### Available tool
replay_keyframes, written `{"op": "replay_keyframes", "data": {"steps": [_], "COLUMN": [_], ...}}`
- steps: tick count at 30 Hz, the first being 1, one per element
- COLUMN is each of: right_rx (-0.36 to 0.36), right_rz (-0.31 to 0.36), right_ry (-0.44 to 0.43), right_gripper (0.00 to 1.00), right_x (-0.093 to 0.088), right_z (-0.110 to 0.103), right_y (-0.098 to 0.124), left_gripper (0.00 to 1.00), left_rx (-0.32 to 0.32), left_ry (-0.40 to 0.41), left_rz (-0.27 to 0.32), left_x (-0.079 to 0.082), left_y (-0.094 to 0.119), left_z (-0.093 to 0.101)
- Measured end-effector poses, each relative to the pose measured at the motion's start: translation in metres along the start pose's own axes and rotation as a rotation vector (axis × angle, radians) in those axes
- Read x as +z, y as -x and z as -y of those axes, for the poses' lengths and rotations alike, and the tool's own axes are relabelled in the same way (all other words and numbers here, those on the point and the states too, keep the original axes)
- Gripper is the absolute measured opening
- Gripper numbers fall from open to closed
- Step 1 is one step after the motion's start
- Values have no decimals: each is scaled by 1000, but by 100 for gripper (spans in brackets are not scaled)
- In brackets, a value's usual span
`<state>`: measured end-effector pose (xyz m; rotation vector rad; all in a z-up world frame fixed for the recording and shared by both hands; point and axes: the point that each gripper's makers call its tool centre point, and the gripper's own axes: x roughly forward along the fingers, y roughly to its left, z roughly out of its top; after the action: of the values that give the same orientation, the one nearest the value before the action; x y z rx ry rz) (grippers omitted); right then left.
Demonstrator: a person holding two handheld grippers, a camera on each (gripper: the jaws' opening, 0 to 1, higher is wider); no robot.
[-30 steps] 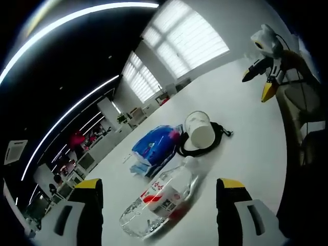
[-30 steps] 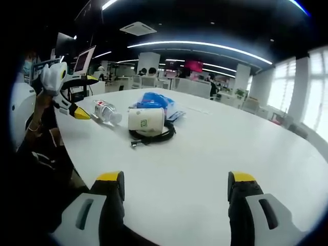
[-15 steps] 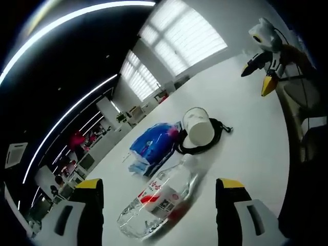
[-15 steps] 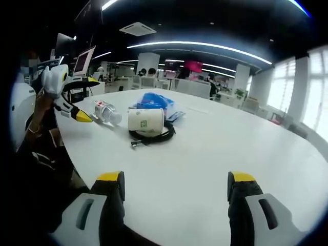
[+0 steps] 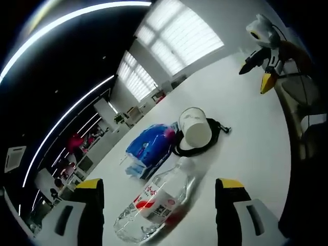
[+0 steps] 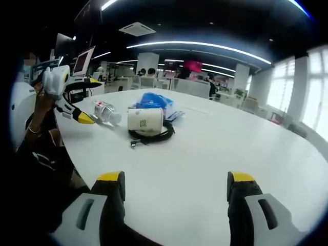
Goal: Arrange the tabletop items into an orderly group along one side of the table until the central work area is clear of visible clutter.
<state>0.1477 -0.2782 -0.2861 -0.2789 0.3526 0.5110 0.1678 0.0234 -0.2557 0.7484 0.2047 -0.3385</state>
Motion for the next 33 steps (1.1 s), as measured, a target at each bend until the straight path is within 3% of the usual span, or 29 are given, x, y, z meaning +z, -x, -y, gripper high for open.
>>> {"op": "replay_keyframes", "data": {"steps": [15, 33], "right_rx": [0, 0], "right_rz": [-2, -7], "right_ry": [-11, -6], "right_gripper": [78, 78], "right_x": [-4, -6], "right_z": [3, 4], "right_y": [2, 2], "left_gripper": [88, 87], "left_rx": [-24, 2], "left_ry": [-31, -85], "left_rz": [5, -15], "left_x": [8, 10], "left_y": [-7, -16], "left_z": [9, 7]}}
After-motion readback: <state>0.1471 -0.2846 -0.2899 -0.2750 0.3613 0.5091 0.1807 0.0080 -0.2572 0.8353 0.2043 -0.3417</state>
